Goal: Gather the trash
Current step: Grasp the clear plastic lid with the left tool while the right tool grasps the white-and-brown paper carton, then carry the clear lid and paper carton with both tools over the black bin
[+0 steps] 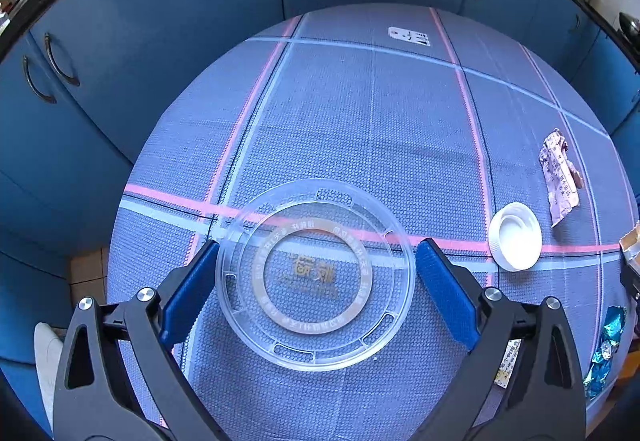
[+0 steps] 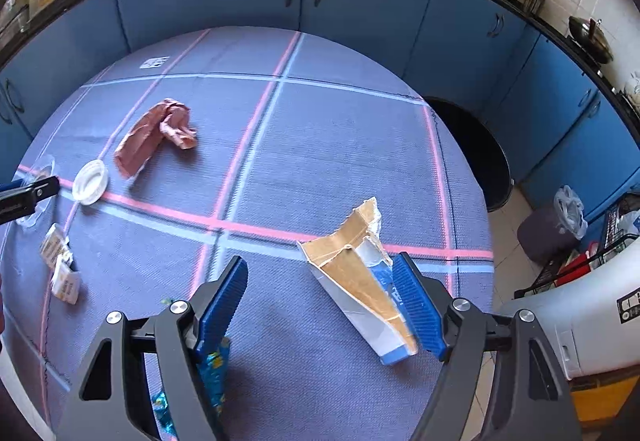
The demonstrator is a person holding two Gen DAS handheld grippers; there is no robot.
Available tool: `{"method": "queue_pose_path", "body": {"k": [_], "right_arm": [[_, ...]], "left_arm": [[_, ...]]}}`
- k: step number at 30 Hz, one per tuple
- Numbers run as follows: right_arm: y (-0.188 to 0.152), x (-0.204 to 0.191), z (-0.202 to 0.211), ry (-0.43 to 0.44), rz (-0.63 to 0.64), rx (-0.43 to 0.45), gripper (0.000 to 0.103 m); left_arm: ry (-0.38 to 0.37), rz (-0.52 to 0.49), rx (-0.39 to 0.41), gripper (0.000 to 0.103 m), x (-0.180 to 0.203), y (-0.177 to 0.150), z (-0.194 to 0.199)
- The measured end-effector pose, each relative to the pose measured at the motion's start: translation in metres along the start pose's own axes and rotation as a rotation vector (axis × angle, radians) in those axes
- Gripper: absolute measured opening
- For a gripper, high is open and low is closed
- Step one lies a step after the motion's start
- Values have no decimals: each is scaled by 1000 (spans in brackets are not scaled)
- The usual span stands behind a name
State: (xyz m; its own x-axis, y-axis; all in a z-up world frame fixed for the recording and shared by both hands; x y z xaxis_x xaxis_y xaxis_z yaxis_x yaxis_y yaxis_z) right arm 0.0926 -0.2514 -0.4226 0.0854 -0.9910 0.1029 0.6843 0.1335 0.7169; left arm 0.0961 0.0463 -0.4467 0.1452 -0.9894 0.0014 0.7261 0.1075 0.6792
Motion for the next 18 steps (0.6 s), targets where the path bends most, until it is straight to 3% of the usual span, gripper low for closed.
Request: {"method": "queue_pose_path", "body": {"k": [5, 7, 9, 18], "right_arm": [[-1, 10, -6, -5, -48, -5, 70], [0, 13, -6, -9, -62, -1, 54], [2, 12, -7, 11, -82, -8, 28], [27, 3, -1, 84, -118, 30, 25]], "left_arm": [[1, -2, 7, 88, 3, 2, 2], [3, -4, 8, 87, 4, 4, 3], [2, -4, 4, 86, 6, 4, 5], [-43, -54, 57, 86, 37, 37, 18]]}}
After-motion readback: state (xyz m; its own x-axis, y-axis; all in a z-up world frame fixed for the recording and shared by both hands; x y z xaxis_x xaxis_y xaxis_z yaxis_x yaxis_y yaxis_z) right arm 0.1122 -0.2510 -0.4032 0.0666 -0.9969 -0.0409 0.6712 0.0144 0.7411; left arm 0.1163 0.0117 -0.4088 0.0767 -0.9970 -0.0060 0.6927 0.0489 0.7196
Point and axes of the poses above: each gripper's, at about its wrist camera, not at the fingertips, and z roughly against the way its jaws point, x to its right, y to its top, the point moved 10 cm from there along -z, roughly the way its jaws point, and after that the axes turned 14 degrees about x, right-handed, at the moved point
